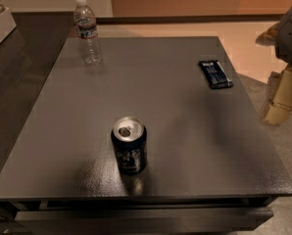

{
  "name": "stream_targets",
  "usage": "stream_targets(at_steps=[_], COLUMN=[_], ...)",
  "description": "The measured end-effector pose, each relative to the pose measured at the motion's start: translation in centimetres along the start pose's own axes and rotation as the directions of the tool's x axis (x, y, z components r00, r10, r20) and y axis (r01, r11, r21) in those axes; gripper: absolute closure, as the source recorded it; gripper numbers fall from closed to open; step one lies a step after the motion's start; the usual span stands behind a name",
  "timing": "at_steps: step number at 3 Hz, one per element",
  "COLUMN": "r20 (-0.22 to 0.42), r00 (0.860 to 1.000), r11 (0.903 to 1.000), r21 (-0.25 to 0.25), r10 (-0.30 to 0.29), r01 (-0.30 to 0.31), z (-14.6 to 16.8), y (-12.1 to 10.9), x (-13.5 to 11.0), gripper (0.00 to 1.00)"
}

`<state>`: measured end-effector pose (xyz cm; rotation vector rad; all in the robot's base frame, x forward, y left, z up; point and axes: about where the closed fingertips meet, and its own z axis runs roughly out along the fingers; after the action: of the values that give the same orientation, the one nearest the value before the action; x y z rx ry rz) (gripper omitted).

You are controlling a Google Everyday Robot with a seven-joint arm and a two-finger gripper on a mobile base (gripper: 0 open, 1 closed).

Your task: Move rxbar blueberry near pepsi can

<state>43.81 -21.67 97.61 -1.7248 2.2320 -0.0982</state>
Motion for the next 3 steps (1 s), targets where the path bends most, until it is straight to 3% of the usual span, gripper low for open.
stream_targets(at_steps=[1,2,3], r20=[0.000,0.022,0.048], r00=[1.000,0.999,0.985], r11=[1.0000,0.9988,0.9858], r21=[0.000,0.004,0.033], r10=[0.000,0.049,0.163], r01=[0.000,-0.049,-0.165], z=[0.0,0.8,2.8], y=[0.0,-1.4,-4.5], x=[0.0,-0.2,0.0], gripper=[0.00,0.00,0.00])
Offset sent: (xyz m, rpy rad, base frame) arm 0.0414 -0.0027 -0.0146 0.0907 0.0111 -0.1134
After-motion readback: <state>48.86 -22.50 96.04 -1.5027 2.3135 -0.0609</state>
